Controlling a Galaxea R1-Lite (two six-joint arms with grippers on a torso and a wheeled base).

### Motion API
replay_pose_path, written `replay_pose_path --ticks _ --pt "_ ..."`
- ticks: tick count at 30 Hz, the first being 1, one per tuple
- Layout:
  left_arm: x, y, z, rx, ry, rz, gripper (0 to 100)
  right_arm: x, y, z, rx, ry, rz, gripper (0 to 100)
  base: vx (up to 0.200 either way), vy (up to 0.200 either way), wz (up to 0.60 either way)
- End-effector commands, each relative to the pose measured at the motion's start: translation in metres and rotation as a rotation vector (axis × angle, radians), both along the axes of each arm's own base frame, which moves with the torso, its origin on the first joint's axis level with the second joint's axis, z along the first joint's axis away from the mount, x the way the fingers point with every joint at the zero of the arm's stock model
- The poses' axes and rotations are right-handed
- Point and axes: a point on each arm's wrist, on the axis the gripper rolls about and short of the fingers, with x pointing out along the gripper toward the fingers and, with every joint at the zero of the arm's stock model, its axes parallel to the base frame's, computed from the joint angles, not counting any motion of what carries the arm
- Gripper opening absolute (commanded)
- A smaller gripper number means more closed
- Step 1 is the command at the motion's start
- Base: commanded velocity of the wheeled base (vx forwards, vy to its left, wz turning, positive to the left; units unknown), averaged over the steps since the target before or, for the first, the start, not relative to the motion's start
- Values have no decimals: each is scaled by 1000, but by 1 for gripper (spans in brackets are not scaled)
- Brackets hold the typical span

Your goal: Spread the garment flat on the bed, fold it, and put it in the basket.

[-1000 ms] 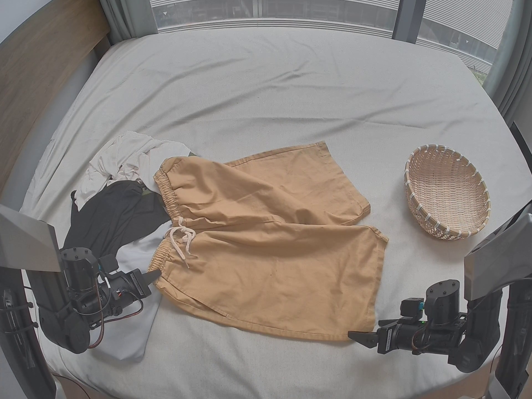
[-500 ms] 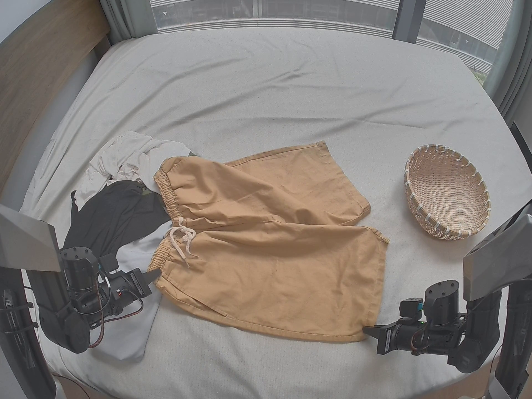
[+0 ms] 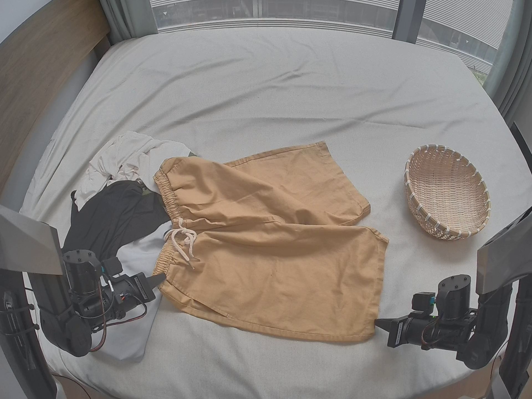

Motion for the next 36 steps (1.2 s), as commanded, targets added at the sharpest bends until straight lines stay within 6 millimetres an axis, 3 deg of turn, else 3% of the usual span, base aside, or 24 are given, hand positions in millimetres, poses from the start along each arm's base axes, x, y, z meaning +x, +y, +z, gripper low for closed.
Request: replay_pose_path --ticks 1,19,20,32,36 --pt "1 -1 -1 0 3 -1 0 -5 0 -10 -21 57 9 100 0 0 0" --pt "1 1 -1 1 1 6 0 0 23 -15 23 52 59 100 0 0 0" --pt "1 1 -1 1 1 6 0 1 23 -15 25 50 58 0 0 0 0" --pt "1 1 3 -11 -10 11 0 -3 22 -7 57 52 37 0 0 0 0" --pt "-5 2 23 -61 -56 -1 0 -12 17 6 63 31 37 0 0 0 0"
